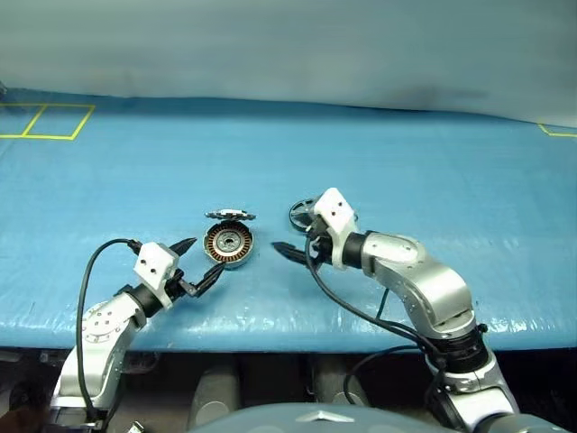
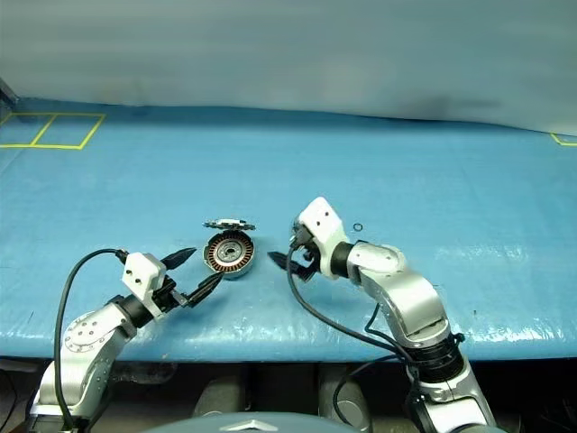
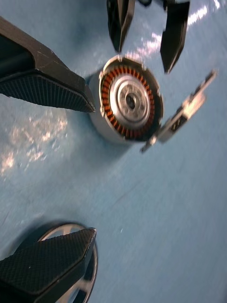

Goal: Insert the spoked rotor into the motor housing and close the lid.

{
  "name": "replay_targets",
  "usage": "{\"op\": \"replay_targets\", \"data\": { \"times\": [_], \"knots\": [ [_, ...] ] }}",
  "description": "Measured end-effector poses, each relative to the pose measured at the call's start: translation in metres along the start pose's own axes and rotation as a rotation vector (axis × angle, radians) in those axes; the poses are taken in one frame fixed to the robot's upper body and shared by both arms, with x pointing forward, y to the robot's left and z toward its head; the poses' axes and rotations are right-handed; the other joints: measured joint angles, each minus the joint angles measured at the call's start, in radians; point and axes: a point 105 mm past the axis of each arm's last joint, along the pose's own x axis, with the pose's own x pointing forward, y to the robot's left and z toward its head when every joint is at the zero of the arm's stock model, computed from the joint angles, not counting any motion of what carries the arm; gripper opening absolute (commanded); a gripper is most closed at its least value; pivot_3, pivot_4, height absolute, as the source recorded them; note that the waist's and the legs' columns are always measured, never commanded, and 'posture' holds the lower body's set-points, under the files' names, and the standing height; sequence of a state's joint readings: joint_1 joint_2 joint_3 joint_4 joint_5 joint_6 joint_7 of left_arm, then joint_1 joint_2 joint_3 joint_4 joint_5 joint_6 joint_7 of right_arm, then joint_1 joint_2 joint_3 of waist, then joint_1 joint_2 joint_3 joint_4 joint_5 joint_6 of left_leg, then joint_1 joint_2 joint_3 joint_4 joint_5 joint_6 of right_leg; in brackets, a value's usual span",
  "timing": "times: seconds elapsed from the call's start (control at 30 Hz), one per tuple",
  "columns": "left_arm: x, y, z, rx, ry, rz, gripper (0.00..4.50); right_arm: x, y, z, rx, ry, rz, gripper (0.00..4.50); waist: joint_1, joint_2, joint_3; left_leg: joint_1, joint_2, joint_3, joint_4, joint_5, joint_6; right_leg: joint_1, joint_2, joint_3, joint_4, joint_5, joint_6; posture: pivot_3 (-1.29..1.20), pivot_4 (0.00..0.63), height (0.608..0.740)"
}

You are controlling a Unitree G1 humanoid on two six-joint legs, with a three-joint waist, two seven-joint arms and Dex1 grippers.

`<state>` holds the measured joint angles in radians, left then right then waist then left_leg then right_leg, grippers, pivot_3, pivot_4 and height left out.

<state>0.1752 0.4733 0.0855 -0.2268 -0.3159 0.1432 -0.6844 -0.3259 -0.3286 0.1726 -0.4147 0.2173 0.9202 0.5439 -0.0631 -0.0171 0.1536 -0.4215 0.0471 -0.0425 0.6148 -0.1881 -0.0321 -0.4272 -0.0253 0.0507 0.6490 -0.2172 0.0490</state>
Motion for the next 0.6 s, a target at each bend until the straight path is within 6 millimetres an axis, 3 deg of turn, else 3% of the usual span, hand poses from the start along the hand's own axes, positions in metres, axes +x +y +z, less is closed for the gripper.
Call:
{"op": "replay_targets", "data": {
  "times": [0.17, 0.3, 0.6],
  "knots": [
    [0.001, -0.003, 0.001, -0.005, -0.008, -0.037, 4.5, -0.016, -0.063, -0.02, 0.021, 0.052, -0.343, 4.13, 0.004, 0.0, 0.0, 0.0, 0.0, 0.001, 0.0, 0.0, 0.0, 0.0, 0.0, 0.002, -0.001, 0.0, 0.0, 0.0, 0.15, 0.74],
    [0.002, -0.005, 0.002, -0.01, -0.016, -0.067, 4.5, -0.024, -0.092, -0.033, 0.085, 0.048, -0.506, 4.13, 0.002, 0.0, 0.0, 0.0, 0.0, 0.002, 0.0, 0.0, 0.0, 0.0, 0.001, 0.002, 0.0, 0.0, 0.001, 0.0, 0.15, 0.74],
    [0.002, -0.017, 0.002, -0.015, -0.031, -0.171, 4.5, -0.012, -0.104, -0.07, 0.222, 0.096, -0.542, 4.13, 0.002, 0.0, 0.0, 0.001, 0.0, 0.007, 0.0, 0.0, 0.001, 0.0, 0.001, 0.008, -0.001, 0.002, 0.004, 0.0, 0.15, 0.74]
  ]
}}
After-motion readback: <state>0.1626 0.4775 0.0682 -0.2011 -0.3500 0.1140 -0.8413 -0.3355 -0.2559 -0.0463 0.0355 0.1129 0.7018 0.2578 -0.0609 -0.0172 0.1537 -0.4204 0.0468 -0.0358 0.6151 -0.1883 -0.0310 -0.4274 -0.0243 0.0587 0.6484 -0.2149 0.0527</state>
